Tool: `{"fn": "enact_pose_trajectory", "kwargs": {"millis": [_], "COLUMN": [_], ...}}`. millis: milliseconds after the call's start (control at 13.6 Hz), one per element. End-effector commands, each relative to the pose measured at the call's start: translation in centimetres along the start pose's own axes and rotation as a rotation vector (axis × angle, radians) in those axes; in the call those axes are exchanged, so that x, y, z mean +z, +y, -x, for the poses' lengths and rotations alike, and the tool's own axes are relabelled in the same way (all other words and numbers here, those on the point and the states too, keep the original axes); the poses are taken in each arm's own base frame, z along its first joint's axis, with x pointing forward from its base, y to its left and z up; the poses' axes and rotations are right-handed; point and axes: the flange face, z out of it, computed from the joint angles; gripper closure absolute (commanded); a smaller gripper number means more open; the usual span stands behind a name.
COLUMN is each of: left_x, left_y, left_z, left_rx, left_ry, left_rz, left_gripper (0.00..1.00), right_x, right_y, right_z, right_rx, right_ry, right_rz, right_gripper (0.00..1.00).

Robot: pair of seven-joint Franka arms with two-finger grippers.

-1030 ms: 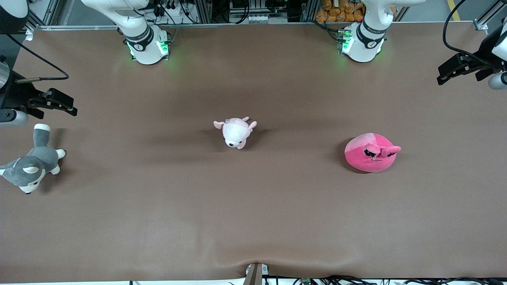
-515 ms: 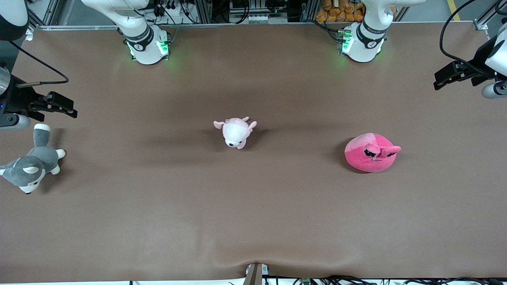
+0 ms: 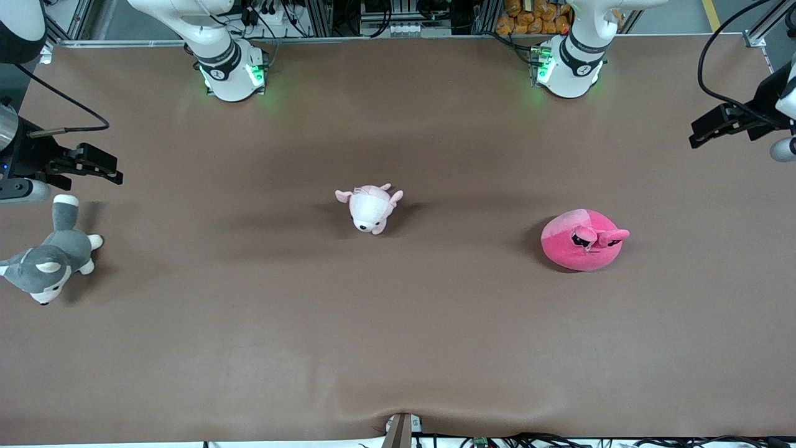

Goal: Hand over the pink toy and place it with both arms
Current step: 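Move the left gripper toward the pink plush toy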

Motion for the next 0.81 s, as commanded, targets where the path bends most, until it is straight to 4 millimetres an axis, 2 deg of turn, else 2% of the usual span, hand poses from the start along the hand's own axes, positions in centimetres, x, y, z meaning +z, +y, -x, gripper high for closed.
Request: {"fn": "enact_pose_trajectory", "kwargs": {"millis": [0,147,368,515,662,736], "left_x": [0.9,1.4,2.1,3.6,5.1,6.0], "left_y": [-0.7,-1.5,-1.4,-1.2,-3.0,-3.1], "left_z": [-0.9,-2.1,-2.8,-3.5,-4.3,-4.6], "left_rx": [-0.026,-0.052,-0.129,-0.220,-0.324,-0.370], "left_ry": [0.024,0.043,0.046,0.022,-0.009,-0.025], "left_rz": [-0.010,0.002,0.006,-0.002,0.003,0.000], "left_gripper": [0.00,0.00,0.00,0.00,0.00,0.00], "right_x": [-0.3,-0.3,-0.4,-0.4,-0.4,-0.4], "right_y": [-0.2,-0.4,-0.3,-0.2,-0.3,-0.3], "right_z": [0.3,0.3,0.3,0.3,0.3,0.3], "right_rx": [-0.015,-0.017,-0.017,-0.015,-0.017,-0.015], "right_ry": [-0.001,-0.001,0.000,0.000,0.000,0.002], "right_rz": [-0.004,-0.004,-0.004,-0.004,-0.004,-0.003], "right_gripper": [0.00,0.00,0.00,0.00,0.00,0.00]}}
